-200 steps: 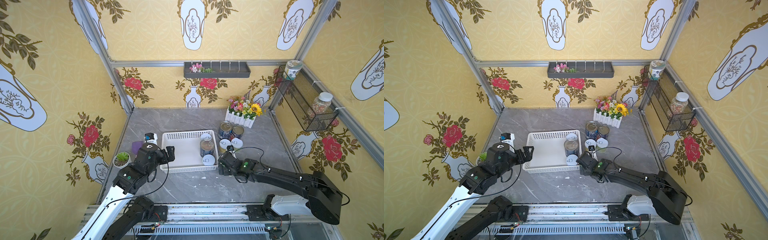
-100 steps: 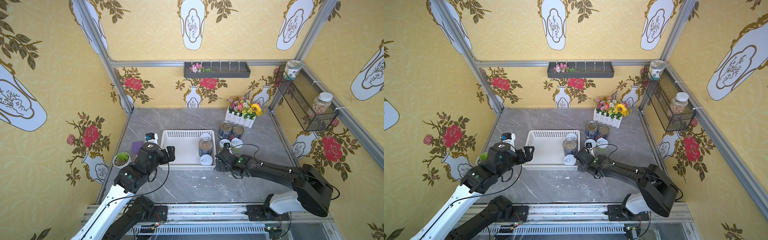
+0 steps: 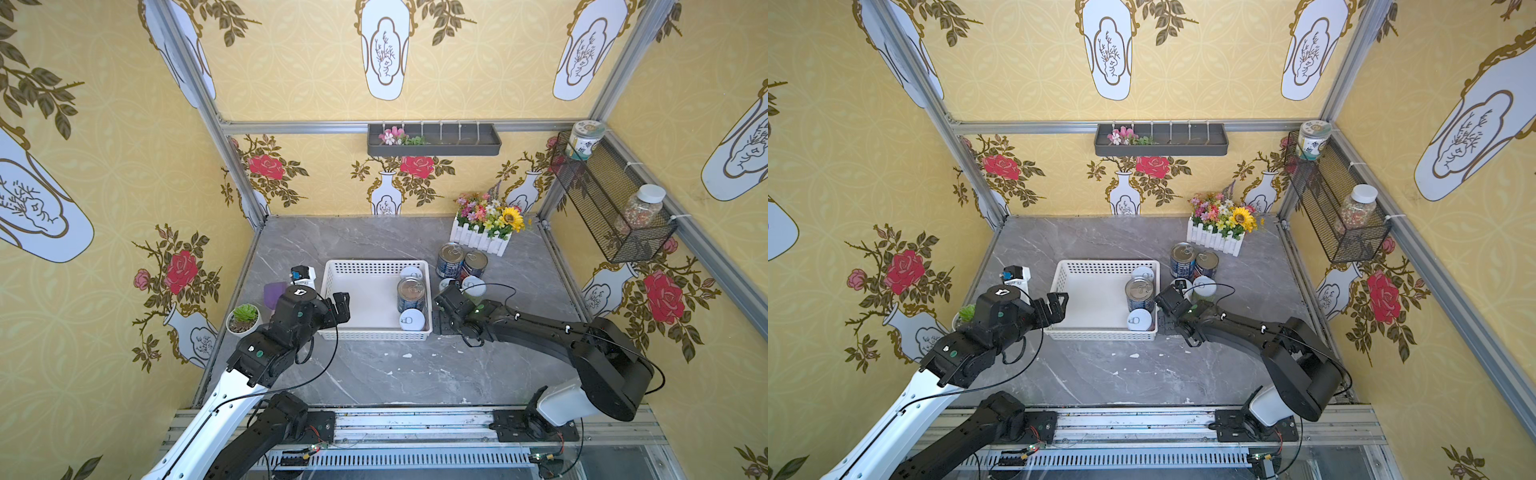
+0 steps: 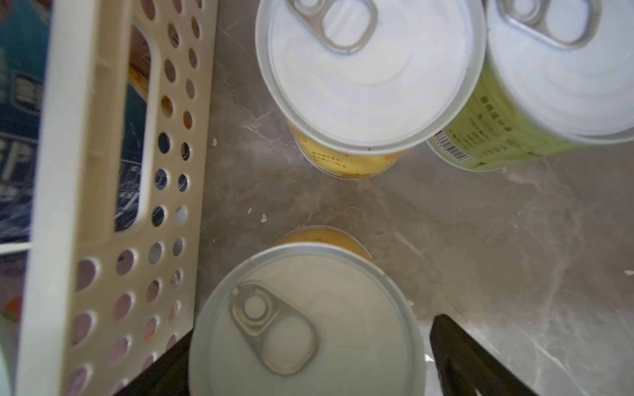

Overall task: Put the canned food in the basket
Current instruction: Pick up the canned food from the center of the board.

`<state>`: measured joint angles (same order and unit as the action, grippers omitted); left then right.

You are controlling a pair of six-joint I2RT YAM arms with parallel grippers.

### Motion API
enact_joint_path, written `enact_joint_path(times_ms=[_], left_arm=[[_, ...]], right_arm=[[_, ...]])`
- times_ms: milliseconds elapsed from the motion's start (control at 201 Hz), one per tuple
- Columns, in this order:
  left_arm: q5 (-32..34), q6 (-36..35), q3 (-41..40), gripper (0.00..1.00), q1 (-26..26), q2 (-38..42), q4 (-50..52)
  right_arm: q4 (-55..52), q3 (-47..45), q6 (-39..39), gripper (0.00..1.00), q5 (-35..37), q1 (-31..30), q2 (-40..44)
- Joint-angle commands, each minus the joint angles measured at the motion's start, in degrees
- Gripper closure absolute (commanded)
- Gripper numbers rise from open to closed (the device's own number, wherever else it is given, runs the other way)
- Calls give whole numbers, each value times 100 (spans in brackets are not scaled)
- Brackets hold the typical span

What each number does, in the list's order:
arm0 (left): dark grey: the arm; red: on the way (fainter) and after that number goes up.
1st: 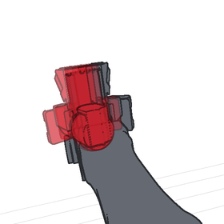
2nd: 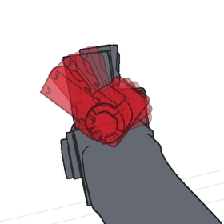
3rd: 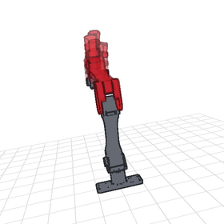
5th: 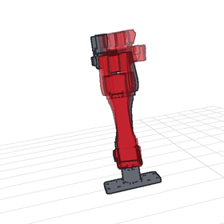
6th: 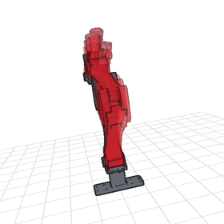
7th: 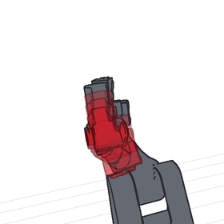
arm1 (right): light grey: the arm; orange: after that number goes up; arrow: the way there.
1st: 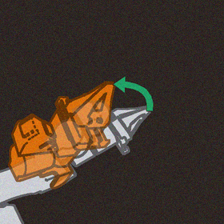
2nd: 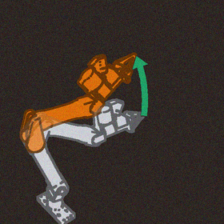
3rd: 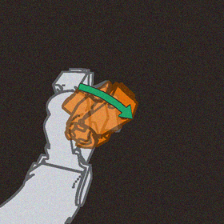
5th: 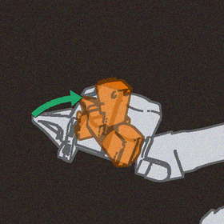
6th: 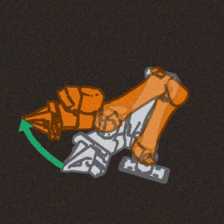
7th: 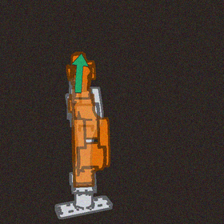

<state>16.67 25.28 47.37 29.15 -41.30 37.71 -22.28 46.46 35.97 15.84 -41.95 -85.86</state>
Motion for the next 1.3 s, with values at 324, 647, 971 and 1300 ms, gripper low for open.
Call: enact_joint_path(times_ms=[324, 647, 971, 1300], left_arm=[[-87, -50, -35, 0, -14, -63, -124], [-84, -50, -35, 0, -12, -63, -124], [-68, -50, -35, 0, -14, -65, -122], [-70, -49, -35, 0, -14, -45, -122]], right_arm=[[123, 115, -55, 15, 13, -5, 82], [-65, 223, -49, 33, 110, -19, 39], [-631, 418, 81, 34, 570, -348, 491], [-1408, 771, 283, 34, 1113, -945, 1218]])
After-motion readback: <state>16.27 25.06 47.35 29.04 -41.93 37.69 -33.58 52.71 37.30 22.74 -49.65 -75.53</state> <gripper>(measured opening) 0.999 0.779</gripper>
